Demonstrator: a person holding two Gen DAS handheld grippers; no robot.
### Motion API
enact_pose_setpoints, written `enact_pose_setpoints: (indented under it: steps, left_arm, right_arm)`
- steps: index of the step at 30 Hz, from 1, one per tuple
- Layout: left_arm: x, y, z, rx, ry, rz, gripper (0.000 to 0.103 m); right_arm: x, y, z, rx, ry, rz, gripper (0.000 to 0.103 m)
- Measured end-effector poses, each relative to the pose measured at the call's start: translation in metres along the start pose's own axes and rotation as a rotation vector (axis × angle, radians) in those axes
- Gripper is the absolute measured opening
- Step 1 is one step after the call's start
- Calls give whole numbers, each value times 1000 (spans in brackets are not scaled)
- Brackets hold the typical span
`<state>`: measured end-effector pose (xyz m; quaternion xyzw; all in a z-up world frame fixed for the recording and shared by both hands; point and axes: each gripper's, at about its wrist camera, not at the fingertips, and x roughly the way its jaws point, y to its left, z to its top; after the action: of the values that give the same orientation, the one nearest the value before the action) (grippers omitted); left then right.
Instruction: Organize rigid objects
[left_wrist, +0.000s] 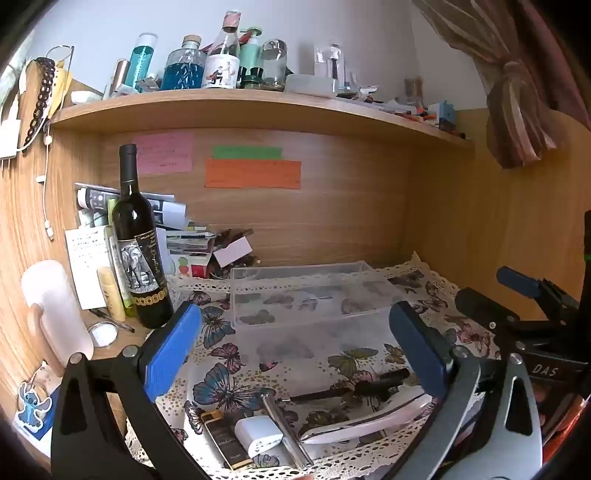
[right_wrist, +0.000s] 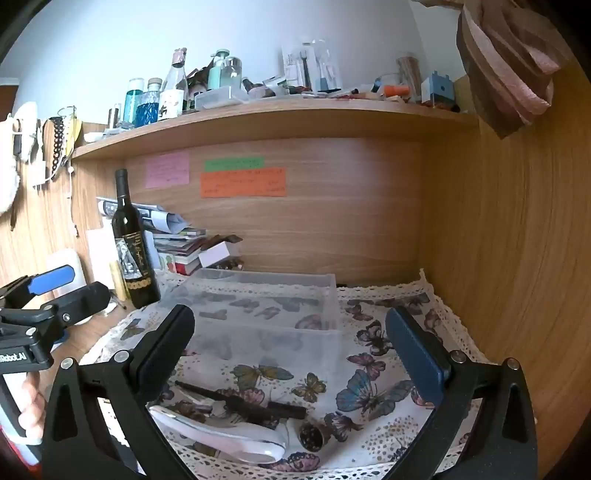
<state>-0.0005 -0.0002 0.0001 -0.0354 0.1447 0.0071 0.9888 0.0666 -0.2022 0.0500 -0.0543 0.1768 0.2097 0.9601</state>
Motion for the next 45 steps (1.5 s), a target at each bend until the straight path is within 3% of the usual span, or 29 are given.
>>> enact_pose_setpoints:
  steps: [45]
  left_arm:
    - [-8,-6,2,23,-17,5,103]
  right_arm:
    - [-7,8,1,-11,-18,29,103]
